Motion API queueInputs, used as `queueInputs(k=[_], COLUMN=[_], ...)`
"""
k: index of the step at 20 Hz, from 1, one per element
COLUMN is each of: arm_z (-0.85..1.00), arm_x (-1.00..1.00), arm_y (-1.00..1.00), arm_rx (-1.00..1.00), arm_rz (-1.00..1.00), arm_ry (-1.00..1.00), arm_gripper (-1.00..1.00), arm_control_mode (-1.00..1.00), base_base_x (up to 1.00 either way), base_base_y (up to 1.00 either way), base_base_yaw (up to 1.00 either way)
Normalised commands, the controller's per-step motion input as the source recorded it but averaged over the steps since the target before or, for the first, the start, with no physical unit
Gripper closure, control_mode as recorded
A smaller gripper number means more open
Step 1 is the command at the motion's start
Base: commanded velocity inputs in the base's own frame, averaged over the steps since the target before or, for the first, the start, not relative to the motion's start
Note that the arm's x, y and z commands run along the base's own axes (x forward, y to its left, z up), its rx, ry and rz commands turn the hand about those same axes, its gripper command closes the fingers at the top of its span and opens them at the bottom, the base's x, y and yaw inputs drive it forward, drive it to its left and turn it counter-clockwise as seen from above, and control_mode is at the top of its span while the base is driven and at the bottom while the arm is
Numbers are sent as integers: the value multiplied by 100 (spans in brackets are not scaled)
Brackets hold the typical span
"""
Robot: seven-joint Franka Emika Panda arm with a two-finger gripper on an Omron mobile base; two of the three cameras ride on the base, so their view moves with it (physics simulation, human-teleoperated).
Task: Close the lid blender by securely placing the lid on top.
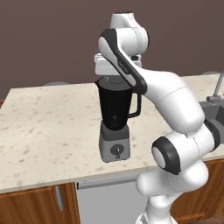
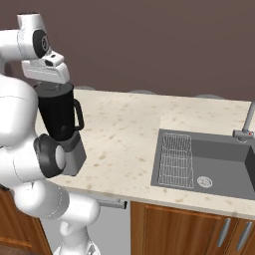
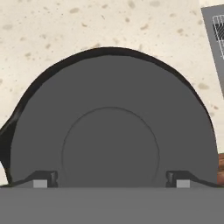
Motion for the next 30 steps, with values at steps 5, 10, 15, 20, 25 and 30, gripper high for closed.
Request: queueInputs(k=[5,10,15,20,25,30], arm_z=[10,17,19,6,0,0], arm_x=[-28,-30,-44,-57,-72,-87], arm_y=[0,0,-2,-21,-56,-71], arm_rx=[0,0,0,2,9,14], arm_rz=[0,0,0,0,0,0], arm_ry=[-1,-3,-3,-6,-11,-18], arm_gripper=[-100,-100,-100,-100,-100,-100], arm_control_mode=[-100,-100,-100,-100,-100,-100], base_base_x=[0,0,0,0,0,0], base_base_y=[0,0,0,0,0,0], base_base_yaw=[0,0,0,0,0,0])
